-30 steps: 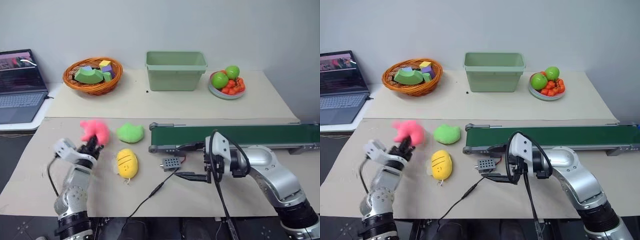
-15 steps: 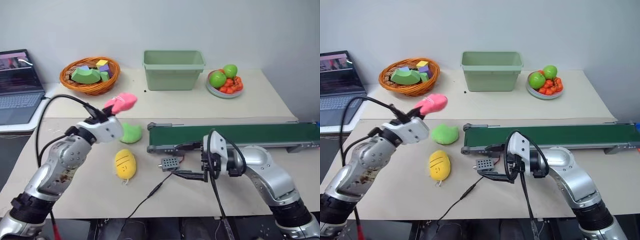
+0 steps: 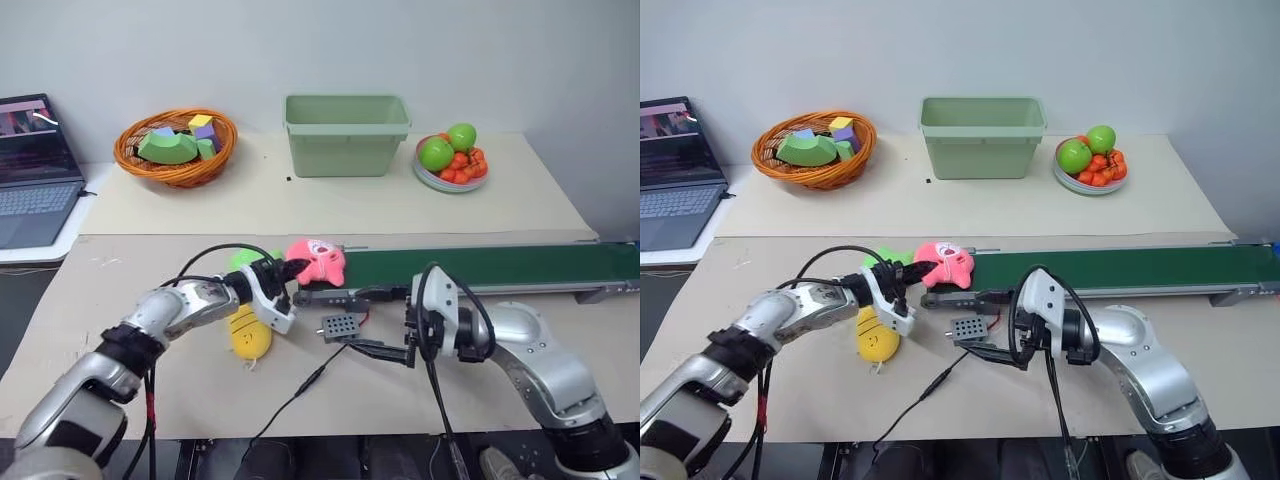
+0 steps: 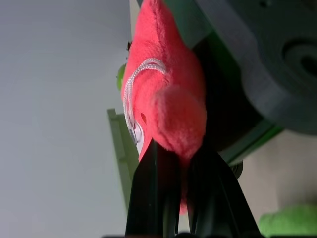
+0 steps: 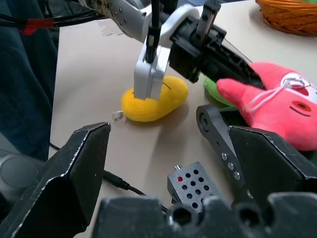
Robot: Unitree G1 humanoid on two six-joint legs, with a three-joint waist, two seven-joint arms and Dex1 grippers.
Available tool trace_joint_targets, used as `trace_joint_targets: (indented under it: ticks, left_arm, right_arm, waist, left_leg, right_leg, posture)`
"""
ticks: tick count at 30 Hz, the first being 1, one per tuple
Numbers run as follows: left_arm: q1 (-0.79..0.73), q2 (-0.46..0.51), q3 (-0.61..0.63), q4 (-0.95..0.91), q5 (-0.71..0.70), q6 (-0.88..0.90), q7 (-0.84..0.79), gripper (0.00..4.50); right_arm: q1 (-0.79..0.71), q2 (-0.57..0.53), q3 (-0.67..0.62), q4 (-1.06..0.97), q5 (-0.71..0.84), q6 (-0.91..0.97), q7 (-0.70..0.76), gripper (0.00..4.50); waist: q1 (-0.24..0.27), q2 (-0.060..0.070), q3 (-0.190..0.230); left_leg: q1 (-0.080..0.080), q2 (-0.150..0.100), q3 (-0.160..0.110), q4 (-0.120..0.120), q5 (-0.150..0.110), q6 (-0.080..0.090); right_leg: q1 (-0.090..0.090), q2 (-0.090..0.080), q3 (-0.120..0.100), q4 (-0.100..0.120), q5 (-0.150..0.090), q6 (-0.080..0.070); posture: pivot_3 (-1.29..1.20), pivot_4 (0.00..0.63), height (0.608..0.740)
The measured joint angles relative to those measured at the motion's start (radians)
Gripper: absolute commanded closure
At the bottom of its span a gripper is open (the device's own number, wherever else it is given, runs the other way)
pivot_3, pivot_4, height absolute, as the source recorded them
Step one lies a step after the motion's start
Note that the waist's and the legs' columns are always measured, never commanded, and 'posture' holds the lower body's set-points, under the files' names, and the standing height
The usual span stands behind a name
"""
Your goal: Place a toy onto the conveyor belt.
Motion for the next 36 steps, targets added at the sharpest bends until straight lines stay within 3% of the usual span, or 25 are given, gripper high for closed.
trace_joint_targets:
  ticks: [5,16,24,29,36]
  left_arm:
    - [-0.062,-0.059,-0.026,0.100,0.038,-0.022,0.054,4.44]
    - [-0.092,-0.085,-0.026,0.169,-0.006,-0.059,0.054,0.95]
    - [-0.056,-0.083,0.038,0.174,-0.245,-0.105,-0.153,0.95]
    - [0.017,-0.051,0.111,0.113,-0.510,-0.070,-0.418,0.95]
    - [0.142,-0.064,0.236,-0.009,-0.967,0.189,-0.833,0.95]
  right_arm:
    - [0.024,-0.002,-0.018,-0.026,0.002,0.018,-0.024,0.00]
    - [0.027,-0.007,-0.032,-0.040,0.003,0.026,-0.031,0.00]
    - [0.017,-0.008,-0.033,-0.039,0.003,0.026,-0.017,0.00]
    - [0.016,-0.009,-0.035,-0.032,0.003,0.026,-0.010,0.00]
    - [0.008,-0.010,-0.040,-0.021,0.003,0.026,-0.003,0.00]
  waist:
    - [-0.004,0.000,0.000]
    - [-0.006,0.000,0.000]
    - [-0.025,0.000,0.000]
    - [-0.030,0.000,0.000]
    - [-0.027,0.000,-0.001]
  left_leg:
    - [0.000,0.000,0.000,0.001,0.000,0.000]
    - [0.001,0.000,0.001,0.008,0.000,0.001]
    - [0.005,0.001,0.004,0.008,-0.001,0.001]
    - [0.005,0.001,0.005,0.008,-0.001,0.002]
    - [0.006,0.001,0.005,0.008,-0.002,0.003]
  right_leg:
    - [0.000,0.000,0.000,0.002,0.000,0.000]
    - [0.001,0.000,0.001,0.011,0.000,0.000]
    - [0.001,-0.001,0.001,0.012,0.000,0.000]
    - [0.000,-0.001,0.001,0.013,0.000,0.000]
    - [0.001,-0.002,0.000,0.013,0.000,0.000]
  posture:
    - [0.00,0.150,0.728]
    - [0.00,0.150,0.728]
    - [0.00,0.150,0.728]
    - [0.00,0.150,0.728]
    - [0.00,0.150,0.728]
